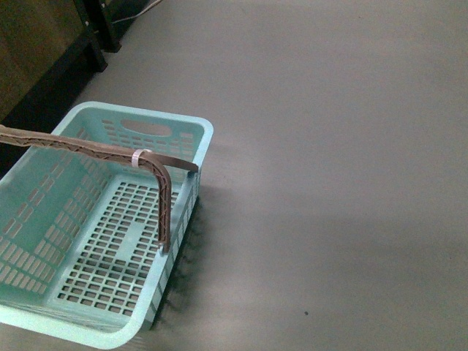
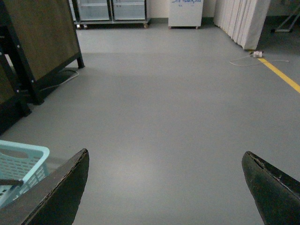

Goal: Pick lemon and mango into basket

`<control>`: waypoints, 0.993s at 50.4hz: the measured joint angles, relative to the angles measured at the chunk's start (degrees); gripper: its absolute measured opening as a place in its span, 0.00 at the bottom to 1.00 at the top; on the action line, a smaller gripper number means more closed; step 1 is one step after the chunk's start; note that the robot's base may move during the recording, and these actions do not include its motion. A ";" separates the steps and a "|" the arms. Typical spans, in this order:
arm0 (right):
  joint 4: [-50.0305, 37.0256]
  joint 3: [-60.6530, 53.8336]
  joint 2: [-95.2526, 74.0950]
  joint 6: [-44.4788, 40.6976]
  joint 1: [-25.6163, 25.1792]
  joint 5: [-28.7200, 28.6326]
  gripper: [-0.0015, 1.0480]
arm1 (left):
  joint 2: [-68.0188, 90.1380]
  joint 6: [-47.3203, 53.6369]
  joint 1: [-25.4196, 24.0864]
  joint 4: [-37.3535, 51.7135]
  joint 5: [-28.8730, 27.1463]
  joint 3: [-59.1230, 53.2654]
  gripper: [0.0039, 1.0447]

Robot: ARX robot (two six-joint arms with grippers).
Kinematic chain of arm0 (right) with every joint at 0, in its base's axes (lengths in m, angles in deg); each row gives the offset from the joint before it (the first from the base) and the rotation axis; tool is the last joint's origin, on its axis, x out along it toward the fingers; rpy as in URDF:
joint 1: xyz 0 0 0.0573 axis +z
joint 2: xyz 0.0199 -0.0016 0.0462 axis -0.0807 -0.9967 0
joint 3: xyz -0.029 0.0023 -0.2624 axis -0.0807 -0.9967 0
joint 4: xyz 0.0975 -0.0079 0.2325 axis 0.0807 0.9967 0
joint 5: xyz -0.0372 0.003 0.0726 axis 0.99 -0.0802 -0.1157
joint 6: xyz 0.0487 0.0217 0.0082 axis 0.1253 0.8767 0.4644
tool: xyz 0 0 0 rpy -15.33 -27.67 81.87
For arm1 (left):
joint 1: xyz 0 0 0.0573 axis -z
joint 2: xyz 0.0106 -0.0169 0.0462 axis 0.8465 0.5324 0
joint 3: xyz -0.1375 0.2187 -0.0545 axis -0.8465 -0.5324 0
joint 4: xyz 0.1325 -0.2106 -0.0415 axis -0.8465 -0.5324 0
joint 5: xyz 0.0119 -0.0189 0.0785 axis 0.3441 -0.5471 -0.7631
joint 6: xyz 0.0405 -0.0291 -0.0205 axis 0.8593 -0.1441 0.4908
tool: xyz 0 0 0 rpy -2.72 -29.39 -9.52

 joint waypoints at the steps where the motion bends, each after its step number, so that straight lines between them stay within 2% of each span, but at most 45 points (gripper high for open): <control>1: 0.00 0.00 0.00 0.00 0.00 0.00 0.92 | 1.53 -0.66 0.46 -1.49 -0.81 0.81 0.94; 3: 0.00 0.00 0.00 0.00 0.00 -0.04 0.92 | 8.17 -7.91 1.62 -5.35 -0.70 3.58 0.94; 6: 0.00 0.00 0.00 0.00 0.00 0.02 0.92 | 15.17 -17.42 0.81 -3.61 3.96 5.27 0.94; 9: 0.00 0.00 0.00 0.00 0.00 0.00 0.92 | 22.67 -30.03 -1.40 2.27 10.45 6.14 0.94; 11: 0.00 0.00 0.00 0.00 0.00 -0.02 0.92 | 28.11 -36.48 -2.29 6.88 11.78 6.21 0.94; 21: 0.00 0.00 0.00 0.00 0.00 -0.02 0.92 | 61.29 -55.95 -2.03 31.26 11.76 10.64 0.94; 27: 0.00 0.00 0.00 0.00 0.00 0.00 0.92 | 77.92 -59.04 -0.92 37.24 10.21 17.92 0.94; 33: 0.00 0.00 0.00 0.00 0.00 0.00 0.92 | 90.82 -59.23 0.55 38.60 8.92 25.81 0.94; 50: 0.00 0.00 0.00 0.00 0.00 -0.02 0.92 | 107.75 -59.52 2.05 41.03 7.72 40.92 0.94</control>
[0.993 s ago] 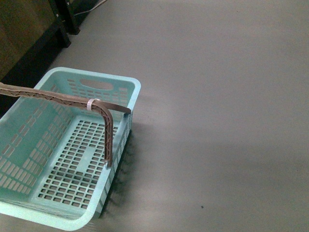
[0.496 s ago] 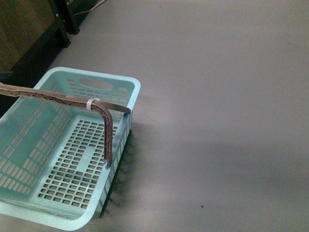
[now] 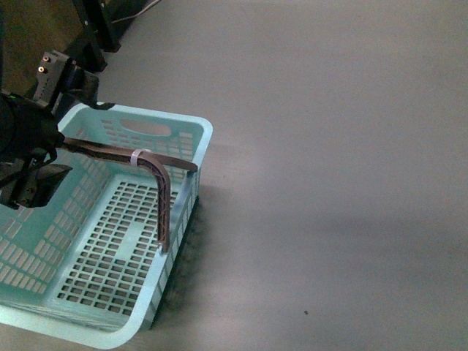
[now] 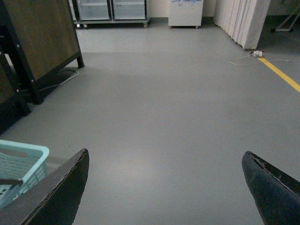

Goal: Pick lemon and mango into basket

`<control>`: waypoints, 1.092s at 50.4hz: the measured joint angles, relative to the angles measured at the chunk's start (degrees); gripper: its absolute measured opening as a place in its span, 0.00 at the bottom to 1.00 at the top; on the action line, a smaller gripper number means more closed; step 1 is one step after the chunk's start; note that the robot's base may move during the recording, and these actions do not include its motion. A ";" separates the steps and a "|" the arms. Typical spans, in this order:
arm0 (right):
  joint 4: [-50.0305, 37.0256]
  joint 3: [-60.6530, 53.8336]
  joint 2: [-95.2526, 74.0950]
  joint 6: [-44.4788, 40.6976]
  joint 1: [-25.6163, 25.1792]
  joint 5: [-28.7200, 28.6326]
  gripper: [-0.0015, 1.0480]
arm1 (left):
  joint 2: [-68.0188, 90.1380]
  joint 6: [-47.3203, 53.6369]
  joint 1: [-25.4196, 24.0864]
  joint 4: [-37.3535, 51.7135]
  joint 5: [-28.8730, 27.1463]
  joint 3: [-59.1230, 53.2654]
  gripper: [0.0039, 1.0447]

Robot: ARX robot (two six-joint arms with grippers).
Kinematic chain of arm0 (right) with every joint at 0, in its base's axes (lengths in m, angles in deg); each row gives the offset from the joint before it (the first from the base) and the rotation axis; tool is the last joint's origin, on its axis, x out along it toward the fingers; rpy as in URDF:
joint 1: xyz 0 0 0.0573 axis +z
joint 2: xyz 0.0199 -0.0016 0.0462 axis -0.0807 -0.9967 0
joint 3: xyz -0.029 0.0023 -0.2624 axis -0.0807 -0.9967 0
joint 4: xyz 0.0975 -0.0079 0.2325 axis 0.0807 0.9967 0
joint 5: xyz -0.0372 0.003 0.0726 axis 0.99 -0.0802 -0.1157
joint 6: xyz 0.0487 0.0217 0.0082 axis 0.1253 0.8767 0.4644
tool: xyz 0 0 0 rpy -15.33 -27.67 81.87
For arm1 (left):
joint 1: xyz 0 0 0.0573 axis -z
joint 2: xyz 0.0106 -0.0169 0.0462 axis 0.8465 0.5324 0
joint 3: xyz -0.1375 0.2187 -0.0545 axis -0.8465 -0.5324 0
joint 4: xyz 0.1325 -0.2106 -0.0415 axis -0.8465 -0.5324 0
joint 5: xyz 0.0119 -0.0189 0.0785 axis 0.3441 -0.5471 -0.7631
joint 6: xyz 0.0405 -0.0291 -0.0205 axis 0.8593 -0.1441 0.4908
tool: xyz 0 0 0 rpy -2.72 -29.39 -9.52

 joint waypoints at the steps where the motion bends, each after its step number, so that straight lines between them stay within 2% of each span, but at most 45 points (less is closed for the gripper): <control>1: 0.00 0.00 0.00 0.00 0.00 0.02 0.92 | 0.66 0.22 0.07 -0.09 -0.26 0.57 0.94; 3: 0.00 0.00 0.00 0.00 0.00 0.00 0.92 | 2.23 0.63 0.13 -0.28 -0.42 1.75 0.93; 11: 0.00 0.00 0.00 0.00 0.00 0.00 0.92 | 5.38 0.96 -0.31 0.22 -0.39 4.35 0.65; 24: 0.00 0.00 0.00 0.00 0.00 0.02 0.92 | 5.44 0.63 -0.70 -0.79 -0.31 4.52 0.33; 28: 0.00 0.00 0.00 0.00 0.00 0.00 0.92 | 5.38 -1.05 -1.03 -2.08 -0.46 4.52 0.18; 33: 0.00 0.00 0.00 0.00 0.00 0.02 0.92 | 4.07 -4.68 -1.38 -2.64 0.35 4.48 0.05; 55: 0.00 0.00 0.00 0.00 0.00 0.02 0.92 | -23.23 -7.21 -2.78 -6.82 0.55 -9.33 0.04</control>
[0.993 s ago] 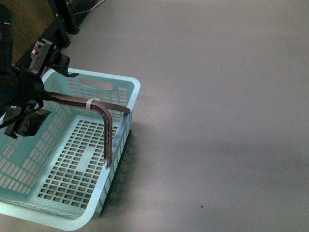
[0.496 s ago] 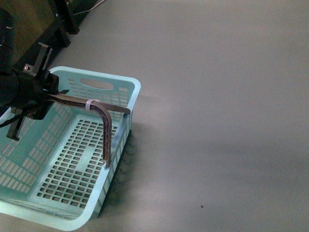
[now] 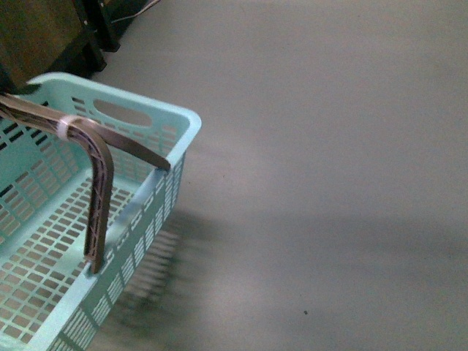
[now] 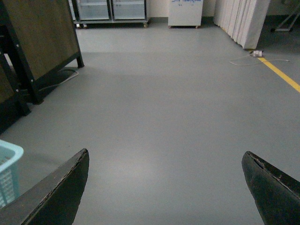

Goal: Pick lemon and mango into basket

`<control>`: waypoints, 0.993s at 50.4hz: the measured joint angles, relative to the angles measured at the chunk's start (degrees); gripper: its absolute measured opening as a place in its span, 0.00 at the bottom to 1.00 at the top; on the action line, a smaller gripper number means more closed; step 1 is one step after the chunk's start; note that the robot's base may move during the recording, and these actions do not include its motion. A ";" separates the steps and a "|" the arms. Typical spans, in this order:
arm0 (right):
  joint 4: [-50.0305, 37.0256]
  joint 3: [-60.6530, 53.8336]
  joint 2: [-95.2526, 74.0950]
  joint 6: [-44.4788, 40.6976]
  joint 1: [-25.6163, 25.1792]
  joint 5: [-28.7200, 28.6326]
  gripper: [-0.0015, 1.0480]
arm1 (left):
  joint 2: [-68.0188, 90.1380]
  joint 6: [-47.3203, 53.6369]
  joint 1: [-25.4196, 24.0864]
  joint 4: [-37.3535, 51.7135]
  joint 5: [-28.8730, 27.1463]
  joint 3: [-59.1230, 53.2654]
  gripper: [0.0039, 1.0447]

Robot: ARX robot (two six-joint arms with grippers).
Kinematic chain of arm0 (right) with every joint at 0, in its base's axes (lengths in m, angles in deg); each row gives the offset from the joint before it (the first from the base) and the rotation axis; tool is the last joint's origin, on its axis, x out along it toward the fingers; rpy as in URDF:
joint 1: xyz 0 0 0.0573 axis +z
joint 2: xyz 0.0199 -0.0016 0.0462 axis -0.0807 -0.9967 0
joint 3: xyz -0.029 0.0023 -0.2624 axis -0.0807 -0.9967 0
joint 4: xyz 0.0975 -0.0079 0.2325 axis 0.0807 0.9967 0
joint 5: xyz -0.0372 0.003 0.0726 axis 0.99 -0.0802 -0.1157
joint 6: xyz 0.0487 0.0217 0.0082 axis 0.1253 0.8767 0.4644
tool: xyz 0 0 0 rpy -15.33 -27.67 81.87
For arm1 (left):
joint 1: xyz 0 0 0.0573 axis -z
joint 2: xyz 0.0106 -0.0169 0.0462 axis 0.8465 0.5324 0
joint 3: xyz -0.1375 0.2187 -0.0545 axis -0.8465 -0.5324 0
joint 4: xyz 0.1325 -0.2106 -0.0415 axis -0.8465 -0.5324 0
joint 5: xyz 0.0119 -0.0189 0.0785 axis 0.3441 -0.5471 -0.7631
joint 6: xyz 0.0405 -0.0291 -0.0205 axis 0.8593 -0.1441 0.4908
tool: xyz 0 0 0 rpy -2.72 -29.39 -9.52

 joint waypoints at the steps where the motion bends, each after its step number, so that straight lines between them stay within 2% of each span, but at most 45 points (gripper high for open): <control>1: 0.00 0.00 0.00 0.00 0.00 -0.02 0.92 | -1.20 -0.35 -0.02 -0.46 0.02 -0.39 0.04; 9: 0.00 0.00 0.00 0.00 0.00 0.00 0.92 | -21.66 -4.35 -2.34 -10.34 1.68 -4.61 0.04; 22: 0.00 0.00 0.00 0.00 0.00 -0.02 0.92 | -46.69 -8.96 -7.23 -28.55 3.93 -2.14 0.04; 37: 0.00 0.00 0.00 0.00 0.00 -0.02 0.92 | -54.84 -11.15 -7.45 -38.62 6.21 5.60 0.04; 50: 0.00 0.00 0.00 0.00 0.00 0.00 0.92 | -56.24 -11.06 -7.41 -39.76 6.75 7.32 0.04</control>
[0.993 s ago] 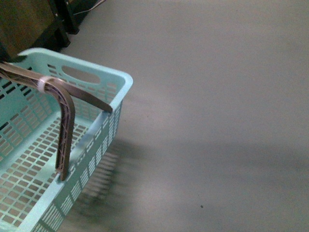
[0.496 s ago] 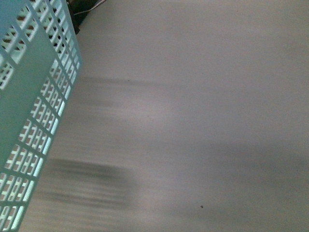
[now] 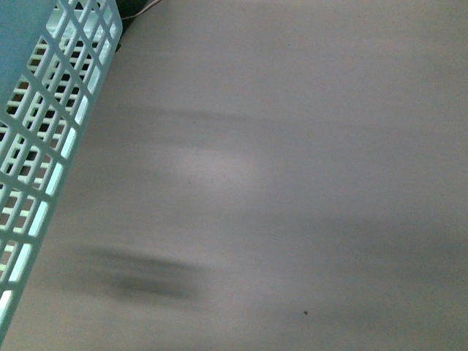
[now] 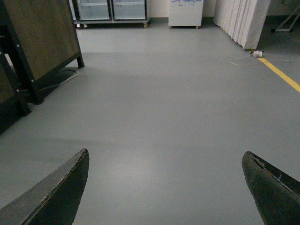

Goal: Pick lemon and mango into basket

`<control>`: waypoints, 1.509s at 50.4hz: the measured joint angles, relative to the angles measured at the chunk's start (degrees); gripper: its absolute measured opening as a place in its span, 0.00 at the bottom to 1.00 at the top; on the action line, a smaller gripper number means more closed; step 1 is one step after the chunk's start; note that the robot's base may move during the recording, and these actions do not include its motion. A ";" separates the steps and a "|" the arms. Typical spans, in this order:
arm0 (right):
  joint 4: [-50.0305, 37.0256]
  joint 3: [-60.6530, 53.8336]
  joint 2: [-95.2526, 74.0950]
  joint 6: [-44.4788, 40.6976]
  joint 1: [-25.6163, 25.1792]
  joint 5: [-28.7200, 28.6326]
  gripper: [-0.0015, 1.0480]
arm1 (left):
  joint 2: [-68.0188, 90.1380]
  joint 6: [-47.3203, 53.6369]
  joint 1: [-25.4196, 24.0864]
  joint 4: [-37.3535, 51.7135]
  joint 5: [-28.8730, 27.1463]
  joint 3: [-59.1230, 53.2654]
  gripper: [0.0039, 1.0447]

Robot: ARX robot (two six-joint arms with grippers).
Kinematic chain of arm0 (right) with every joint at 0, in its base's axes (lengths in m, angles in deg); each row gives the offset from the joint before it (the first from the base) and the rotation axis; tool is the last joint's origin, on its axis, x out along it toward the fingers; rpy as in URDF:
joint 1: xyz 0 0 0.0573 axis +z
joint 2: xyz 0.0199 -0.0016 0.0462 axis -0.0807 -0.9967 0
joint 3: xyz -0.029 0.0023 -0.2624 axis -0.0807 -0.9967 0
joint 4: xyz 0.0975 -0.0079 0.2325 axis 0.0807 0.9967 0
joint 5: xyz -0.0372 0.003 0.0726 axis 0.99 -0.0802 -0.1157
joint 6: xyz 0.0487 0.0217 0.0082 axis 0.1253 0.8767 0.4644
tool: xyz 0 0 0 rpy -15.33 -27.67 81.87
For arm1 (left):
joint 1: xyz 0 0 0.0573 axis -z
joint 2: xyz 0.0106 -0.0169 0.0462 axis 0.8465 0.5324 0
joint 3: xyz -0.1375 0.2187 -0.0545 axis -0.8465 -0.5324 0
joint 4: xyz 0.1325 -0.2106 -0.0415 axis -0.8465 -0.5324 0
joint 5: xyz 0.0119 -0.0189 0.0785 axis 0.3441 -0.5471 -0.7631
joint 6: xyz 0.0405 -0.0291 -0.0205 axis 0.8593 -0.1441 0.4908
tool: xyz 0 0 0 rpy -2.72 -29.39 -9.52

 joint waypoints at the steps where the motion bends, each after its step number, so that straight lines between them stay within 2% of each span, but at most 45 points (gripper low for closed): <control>1: 0.00 0.00 0.00 0.00 0.00 -0.02 0.92 | 0.02 0.02 0.00 -0.02 -0.02 0.00 0.04; 76: 0.00 0.00 0.00 -0.04 0.00 -0.02 0.92 | 0.02 0.15 0.00 -0.17 0.00 0.09 0.04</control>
